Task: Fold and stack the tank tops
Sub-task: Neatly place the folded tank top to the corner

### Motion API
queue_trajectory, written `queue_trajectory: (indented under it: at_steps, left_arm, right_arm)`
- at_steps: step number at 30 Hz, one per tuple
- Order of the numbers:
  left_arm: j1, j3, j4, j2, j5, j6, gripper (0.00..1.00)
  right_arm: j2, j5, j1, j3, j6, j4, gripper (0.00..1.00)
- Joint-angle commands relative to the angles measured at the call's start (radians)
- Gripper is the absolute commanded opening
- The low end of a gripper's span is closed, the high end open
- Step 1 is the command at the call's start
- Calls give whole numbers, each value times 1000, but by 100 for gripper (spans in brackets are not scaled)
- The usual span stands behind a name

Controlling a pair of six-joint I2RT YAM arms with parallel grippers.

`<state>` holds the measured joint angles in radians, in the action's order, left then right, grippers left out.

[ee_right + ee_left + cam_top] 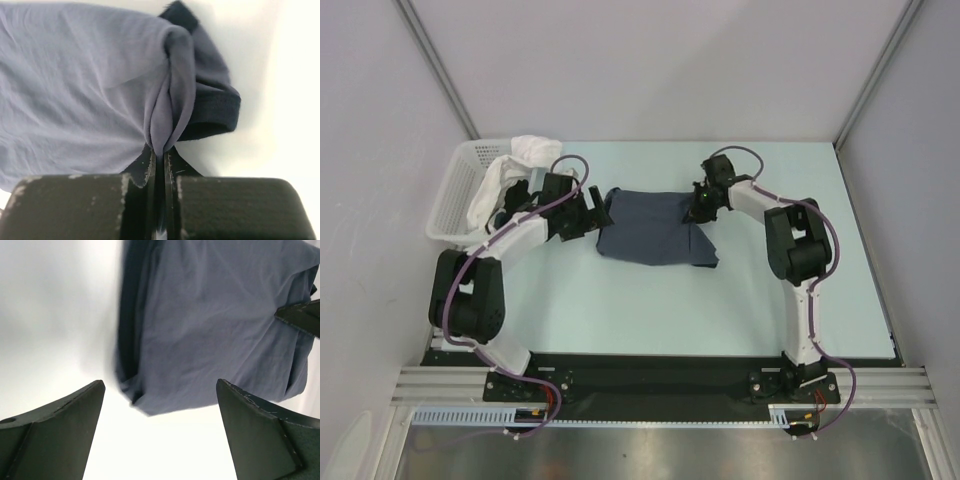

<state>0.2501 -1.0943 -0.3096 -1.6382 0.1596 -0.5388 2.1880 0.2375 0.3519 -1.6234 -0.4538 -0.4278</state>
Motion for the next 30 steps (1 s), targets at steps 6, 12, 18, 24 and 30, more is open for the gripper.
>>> queue_trajectory:
  at_steps: [6, 12, 18, 24, 30]
  left_arm:
    - [9, 42, 15, 100, 3, 16, 98]
    - [50, 42, 21, 115, 1, 2, 98]
    - [101, 40, 23, 124, 1, 2, 98]
    - [117, 50, 24, 123, -3, 8, 98]
    - [109, 73, 23, 187, -45, -10, 99]
  right_arm:
    - [-196, 59, -321, 268, -60, 99, 0]
    - [-431, 66, -729, 648, -184, 247, 0]
    - [-689, 2, -1002, 888, -319, 346, 0]
    - [-746, -33, -1082, 948, -358, 352, 0]
    - [-795, -36, -1185, 1059, -434, 409, 0]
